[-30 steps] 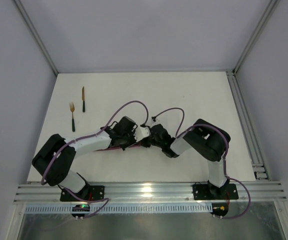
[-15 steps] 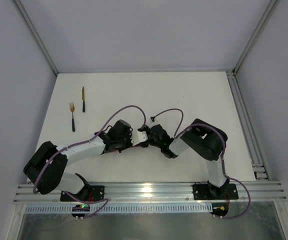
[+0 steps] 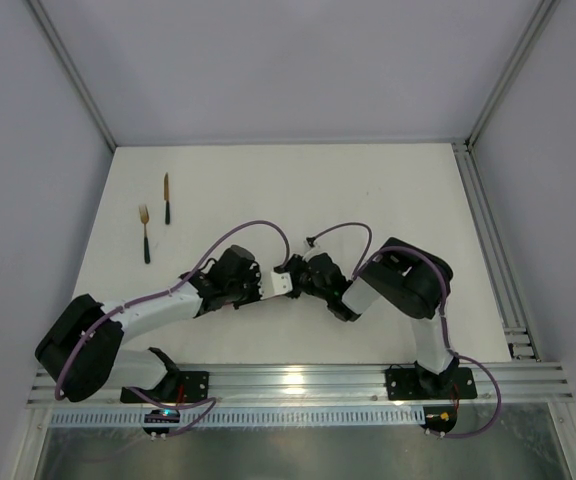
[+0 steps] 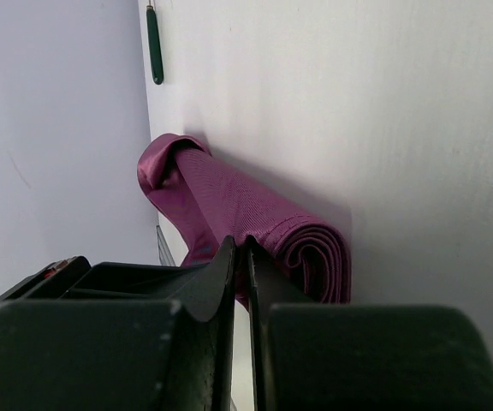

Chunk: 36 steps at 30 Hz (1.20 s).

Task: Fold the napkin into a case and place the utensils inside
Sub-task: Stuff the top corner of the smaller-rectangle-folded napkin into the folded napkin.

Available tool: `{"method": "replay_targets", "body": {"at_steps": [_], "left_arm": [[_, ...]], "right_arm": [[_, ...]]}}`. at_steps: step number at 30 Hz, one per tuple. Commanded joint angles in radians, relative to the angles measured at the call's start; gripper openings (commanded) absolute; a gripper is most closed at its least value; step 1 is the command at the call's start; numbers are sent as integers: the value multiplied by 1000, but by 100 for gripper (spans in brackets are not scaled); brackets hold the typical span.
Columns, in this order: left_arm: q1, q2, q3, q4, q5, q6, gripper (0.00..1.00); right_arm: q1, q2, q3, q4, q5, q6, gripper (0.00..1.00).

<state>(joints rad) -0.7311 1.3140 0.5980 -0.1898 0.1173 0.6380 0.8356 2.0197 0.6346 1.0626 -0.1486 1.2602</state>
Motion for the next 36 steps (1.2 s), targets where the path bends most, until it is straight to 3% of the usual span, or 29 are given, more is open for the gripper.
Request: {"method": "replay_targets", "body": {"at_steps": [1, 3, 7, 9, 21, 26, 30, 36], "left_arm": [[-7, -15, -21, -39, 58, 28, 0], [-8, -12, -20, -40, 47, 35, 0], [-7, -15, -17, -28, 38, 37, 0], [-7, -12, -9, -19, 36, 34, 0], [-7, -15, -1, 24, 5, 14, 0], [-7, -21, -4, 36, 1, 9, 0], [-7, -22, -4, 44, 2, 2, 1], [-7, -6, -7, 59, -11, 3, 2]], "right_arm": [[-55, -45, -18, -10, 118, -36, 4], [-56, -67, -9, -45, 115, -65, 6], [-56, -107, 16, -164, 92, -123, 29], [-56, -139, 10, -184, 69, -151, 34], [-47, -306, -13, -378, -6, -196, 41], [-36, -254, 13, -351, -61, -144, 41], [-26, -178, 16, -215, -97, -44, 41], [-3, -108, 57, -204, -115, -9, 41]]}}
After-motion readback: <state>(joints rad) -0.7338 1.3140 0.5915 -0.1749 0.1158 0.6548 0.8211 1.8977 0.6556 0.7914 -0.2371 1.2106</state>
